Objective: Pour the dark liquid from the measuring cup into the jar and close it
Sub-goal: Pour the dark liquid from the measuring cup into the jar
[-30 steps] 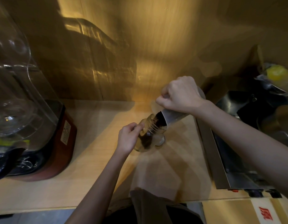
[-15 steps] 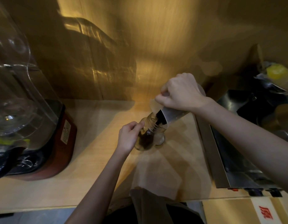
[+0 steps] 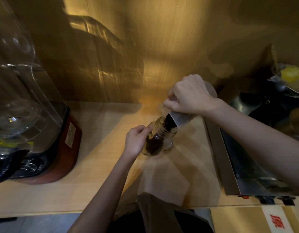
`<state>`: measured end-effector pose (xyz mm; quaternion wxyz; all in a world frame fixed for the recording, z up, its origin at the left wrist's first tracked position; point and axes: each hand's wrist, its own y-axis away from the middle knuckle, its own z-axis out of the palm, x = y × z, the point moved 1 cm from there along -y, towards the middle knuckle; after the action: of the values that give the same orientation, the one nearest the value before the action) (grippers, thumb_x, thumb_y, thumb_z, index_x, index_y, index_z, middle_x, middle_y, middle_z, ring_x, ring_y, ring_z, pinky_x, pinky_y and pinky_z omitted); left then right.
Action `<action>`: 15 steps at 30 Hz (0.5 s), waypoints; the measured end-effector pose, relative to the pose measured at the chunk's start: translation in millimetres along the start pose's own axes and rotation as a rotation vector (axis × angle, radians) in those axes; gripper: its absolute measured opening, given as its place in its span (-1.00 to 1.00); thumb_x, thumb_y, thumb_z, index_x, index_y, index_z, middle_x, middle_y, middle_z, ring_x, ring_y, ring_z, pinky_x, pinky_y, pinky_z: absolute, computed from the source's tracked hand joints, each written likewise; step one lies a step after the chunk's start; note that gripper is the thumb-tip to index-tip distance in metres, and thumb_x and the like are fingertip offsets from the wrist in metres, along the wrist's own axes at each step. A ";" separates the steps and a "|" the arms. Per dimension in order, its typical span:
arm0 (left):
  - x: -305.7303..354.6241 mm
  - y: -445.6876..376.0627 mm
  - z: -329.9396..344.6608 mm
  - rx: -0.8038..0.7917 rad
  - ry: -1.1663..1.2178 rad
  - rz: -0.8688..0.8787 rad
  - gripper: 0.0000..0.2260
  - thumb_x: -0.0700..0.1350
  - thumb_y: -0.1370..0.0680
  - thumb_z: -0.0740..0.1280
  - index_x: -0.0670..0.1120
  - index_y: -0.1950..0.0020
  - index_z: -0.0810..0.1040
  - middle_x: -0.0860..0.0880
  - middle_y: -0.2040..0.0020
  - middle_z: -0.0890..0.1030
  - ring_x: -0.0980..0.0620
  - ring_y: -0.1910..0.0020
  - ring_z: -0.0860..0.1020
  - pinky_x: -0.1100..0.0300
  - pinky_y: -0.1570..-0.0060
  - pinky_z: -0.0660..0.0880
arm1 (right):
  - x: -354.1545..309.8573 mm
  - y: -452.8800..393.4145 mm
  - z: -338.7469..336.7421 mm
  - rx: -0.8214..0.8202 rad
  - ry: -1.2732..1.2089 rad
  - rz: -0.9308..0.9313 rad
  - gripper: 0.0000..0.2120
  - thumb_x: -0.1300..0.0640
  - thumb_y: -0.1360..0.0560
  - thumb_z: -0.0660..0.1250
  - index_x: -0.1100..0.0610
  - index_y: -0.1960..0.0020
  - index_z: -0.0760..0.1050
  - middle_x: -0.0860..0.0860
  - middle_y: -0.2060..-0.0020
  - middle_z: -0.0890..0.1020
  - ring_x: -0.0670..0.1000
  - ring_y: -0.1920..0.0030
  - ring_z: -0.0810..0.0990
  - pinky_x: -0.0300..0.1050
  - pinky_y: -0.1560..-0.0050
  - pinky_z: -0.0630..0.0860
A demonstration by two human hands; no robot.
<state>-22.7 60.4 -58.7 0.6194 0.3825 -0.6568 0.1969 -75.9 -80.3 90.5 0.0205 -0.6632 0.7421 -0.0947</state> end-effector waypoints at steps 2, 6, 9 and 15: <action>-0.4 -0.2 -0.9 -0.005 0.015 -0.004 -0.68 0.01 -0.51 0.26 -0.14 0.38 0.45 -0.05 0.43 0.36 0.01 0.36 0.33 0.08 0.24 0.24 | 0.4 -0.1 1.3 -0.001 -0.013 -0.008 -0.68 0.07 -0.39 0.29 0.15 0.52 0.46 0.00 0.65 0.27 0.08 0.54 0.34 -0.05 0.45 0.38; -1.6 -1.6 -0.5 -0.002 0.014 -0.002 -0.68 0.01 -0.51 0.26 -0.15 0.38 0.47 -0.09 0.41 0.39 -0.02 0.33 0.35 0.07 0.22 0.26 | -0.2 -0.2 2.8 -0.020 0.024 -0.012 -0.69 0.06 -0.39 0.28 0.19 0.47 0.53 0.06 0.60 0.38 0.09 0.53 0.38 -0.06 0.44 0.36; -1.3 -1.4 0.2 -0.005 0.025 -0.009 -0.67 0.00 -0.51 0.27 -0.11 0.42 0.44 -0.05 0.43 0.38 0.00 0.35 0.35 0.08 0.24 0.26 | -1.3 -0.1 3.0 0.032 0.003 -0.021 -0.68 0.06 -0.34 0.25 0.17 0.54 0.48 0.05 0.64 0.34 0.10 0.58 0.34 -0.09 0.49 0.33; -2.9 0.7 2.2 -0.006 0.060 -0.042 -0.67 -0.01 -0.51 0.28 -0.06 0.45 0.41 0.00 0.46 0.36 0.04 0.39 0.33 0.10 0.28 0.26 | 1.2 -2.4 4.3 0.069 -0.014 -0.021 -0.69 0.07 -0.29 0.21 0.10 0.61 0.33 0.03 0.65 0.29 0.08 0.59 0.27 -0.12 0.50 0.27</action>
<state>-24.8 60.0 -61.7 0.6441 0.3881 -0.6302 0.1933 -73.0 -82.2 86.8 0.0478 -0.6704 0.7313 -0.1157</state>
